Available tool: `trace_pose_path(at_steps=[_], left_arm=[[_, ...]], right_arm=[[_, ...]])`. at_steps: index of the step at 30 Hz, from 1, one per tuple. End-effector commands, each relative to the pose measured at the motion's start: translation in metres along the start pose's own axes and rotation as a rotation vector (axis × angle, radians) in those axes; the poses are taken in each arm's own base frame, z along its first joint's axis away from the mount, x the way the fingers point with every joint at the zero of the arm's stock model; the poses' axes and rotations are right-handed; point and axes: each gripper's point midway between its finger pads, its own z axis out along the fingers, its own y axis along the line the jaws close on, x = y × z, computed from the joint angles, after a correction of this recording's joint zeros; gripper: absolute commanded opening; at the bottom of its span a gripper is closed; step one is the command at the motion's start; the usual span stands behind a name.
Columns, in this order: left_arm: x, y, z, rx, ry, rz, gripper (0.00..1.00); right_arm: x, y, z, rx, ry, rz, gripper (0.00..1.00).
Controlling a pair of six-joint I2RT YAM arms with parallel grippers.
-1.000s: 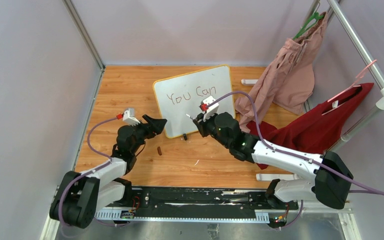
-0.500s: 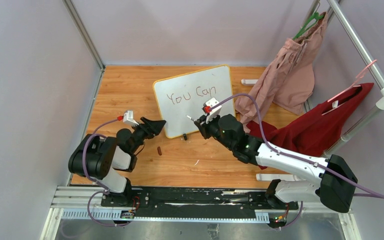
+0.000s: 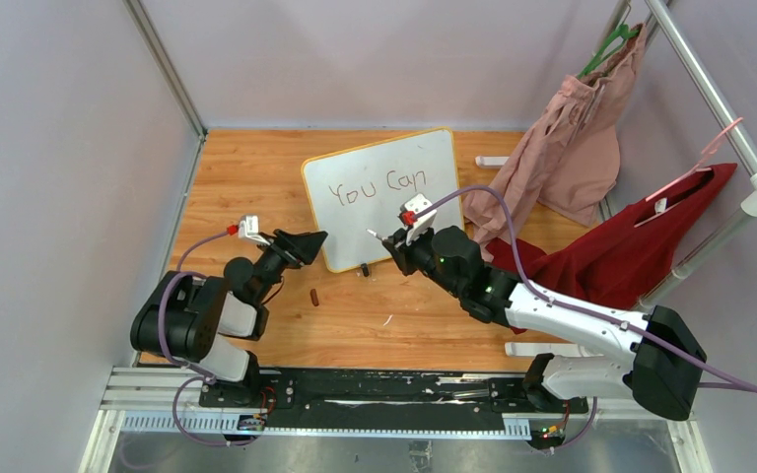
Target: Write a sentence on the whiteboard
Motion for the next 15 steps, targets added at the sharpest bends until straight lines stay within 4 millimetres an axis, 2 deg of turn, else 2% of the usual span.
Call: trace_pose_path(at_steps=[1,5,15], left_arm=[[-0.022,-0.016,0.005,0.067,-0.070,0.085,0.79],[-0.018,-0.011,0.011,0.065,-0.052,0.103,0.73],[0.010,0.013,0.008,0.012,0.042,0.098,0.64]], right_arm=[[-0.015,0.008,-0.004,-0.034,-0.045,-0.002,0.00],[-0.014,0.009,-0.005,-0.038,-0.045,0.001,0.00],[-0.017,0.008,-0.004,-0.029,-0.053,-0.001,0.00]])
